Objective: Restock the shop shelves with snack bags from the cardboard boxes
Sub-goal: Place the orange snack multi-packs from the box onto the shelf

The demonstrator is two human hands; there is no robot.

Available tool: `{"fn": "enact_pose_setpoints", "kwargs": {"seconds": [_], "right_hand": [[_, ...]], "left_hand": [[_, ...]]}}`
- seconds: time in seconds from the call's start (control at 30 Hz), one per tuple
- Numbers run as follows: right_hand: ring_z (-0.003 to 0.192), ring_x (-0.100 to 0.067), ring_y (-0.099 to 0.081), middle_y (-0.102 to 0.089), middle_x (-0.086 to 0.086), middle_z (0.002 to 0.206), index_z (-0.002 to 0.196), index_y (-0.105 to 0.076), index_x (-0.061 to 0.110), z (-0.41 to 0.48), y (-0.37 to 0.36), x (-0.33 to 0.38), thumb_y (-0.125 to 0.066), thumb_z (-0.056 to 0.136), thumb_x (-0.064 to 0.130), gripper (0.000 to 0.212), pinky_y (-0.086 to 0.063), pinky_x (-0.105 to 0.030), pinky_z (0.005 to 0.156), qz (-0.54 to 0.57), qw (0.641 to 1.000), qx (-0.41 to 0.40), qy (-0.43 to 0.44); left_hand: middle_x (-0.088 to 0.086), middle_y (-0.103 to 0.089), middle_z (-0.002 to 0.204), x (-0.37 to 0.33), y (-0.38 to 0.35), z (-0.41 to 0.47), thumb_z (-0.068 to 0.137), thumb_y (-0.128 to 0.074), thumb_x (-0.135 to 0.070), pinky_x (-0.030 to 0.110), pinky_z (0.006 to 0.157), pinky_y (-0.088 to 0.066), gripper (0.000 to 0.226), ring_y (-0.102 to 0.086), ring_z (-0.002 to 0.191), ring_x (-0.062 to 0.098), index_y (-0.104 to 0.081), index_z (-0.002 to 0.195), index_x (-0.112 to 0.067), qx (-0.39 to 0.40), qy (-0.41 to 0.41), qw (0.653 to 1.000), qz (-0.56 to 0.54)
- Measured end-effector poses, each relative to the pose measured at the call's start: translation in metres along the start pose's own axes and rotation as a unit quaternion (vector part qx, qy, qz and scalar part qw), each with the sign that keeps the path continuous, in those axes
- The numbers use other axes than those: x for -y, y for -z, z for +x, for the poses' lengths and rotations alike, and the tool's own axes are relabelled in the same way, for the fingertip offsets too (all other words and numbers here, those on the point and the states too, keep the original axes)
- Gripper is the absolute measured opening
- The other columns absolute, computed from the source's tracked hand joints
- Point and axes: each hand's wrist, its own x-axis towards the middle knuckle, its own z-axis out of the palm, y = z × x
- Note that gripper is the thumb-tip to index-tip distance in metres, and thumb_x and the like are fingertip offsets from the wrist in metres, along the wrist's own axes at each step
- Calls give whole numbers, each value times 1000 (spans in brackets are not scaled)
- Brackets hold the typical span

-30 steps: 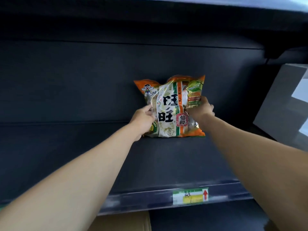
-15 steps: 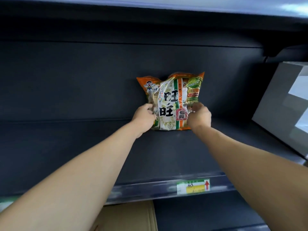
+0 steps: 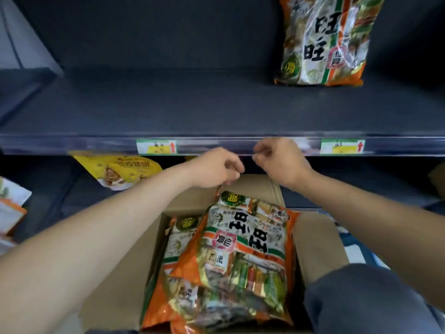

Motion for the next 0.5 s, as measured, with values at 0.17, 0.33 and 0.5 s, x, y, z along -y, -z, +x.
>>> {"fn": "enact_pose_setpoints", "kwargs": {"seconds": [0.17, 0.33, 0.5], "right_hand": [[69, -18, -55, -64, -7, 91, 76, -59, 6, -21, -55, -16, -53, 91, 18, 21, -45, -25, 59, -219, 937, 257, -87], [82, -20, -58, -63, -13, 106, 105, -62, 2, -34, -67, -49, -58, 90, 33, 34, -48, -27, 68, -230, 897, 328, -186], [138, -30, -33, -25, -10, 154, 153, -10, 13, -40, -75, -62, -68, 84, 40, 94, -35, -42, 111, -133, 908, 328, -224]], "left_hand": [[2, -61, 114, 60, -47, -13, 93, -56, -26, 26, 84, -43, 29, -52, 94, 13, -60, 120, -13, 54, 112, 990, 72], [10, -51, 137, 66, -72, -15, 90, -57, -47, 33, 96, -44, 63, -53, 118, 26, -44, 137, -7, 153, 215, 963, 61], [15, -14, 155, 59, -91, -15, 84, -61, -53, 38, 108, -32, 99, -18, 142, 33, -8, 150, -1, 134, 254, 949, 133]]}}
